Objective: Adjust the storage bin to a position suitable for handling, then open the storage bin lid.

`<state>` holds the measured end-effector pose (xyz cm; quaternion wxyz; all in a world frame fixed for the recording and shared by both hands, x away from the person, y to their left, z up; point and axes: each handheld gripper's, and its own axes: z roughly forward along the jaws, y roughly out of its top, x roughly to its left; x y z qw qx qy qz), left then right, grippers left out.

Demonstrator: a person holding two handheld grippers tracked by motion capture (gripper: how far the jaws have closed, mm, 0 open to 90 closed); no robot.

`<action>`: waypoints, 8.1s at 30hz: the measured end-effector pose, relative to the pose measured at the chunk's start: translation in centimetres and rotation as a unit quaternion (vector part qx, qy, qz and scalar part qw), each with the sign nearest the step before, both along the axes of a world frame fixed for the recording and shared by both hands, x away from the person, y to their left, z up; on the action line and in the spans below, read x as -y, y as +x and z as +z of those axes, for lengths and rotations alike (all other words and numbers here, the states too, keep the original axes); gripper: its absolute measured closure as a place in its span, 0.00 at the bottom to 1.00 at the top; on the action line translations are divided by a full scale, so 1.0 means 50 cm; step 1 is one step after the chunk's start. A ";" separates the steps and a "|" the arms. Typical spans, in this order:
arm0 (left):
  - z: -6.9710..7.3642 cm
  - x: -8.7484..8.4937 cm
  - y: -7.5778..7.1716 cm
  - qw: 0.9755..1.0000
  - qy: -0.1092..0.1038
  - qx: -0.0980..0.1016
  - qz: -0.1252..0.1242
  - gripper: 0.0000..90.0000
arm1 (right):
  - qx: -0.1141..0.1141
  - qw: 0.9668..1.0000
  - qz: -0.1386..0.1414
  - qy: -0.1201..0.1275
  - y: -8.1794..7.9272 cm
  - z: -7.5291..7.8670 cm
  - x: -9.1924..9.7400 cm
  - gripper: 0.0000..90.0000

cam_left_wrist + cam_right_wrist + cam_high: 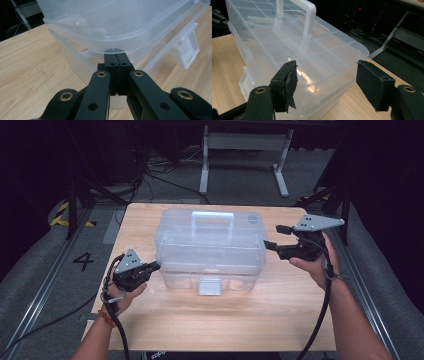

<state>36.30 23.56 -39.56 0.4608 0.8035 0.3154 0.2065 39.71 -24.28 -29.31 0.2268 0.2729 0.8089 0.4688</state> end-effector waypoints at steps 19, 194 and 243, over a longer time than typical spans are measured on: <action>0.020 0.003 0.009 1.000 -0.006 0.010 0.009 1.00 | -0.030 0.999 -0.005 -0.027 -0.024 -0.145 0.022 0.37; -0.172 -0.086 -0.080 0.987 0.090 -0.131 0.028 0.16 | 0.104 0.977 -0.161 0.093 0.196 -0.025 -0.062 0.81; -0.172 -0.086 -0.082 0.987 0.088 -0.129 0.033 0.16 | 0.087 0.977 -0.182 0.074 0.293 0.004 -0.064 0.94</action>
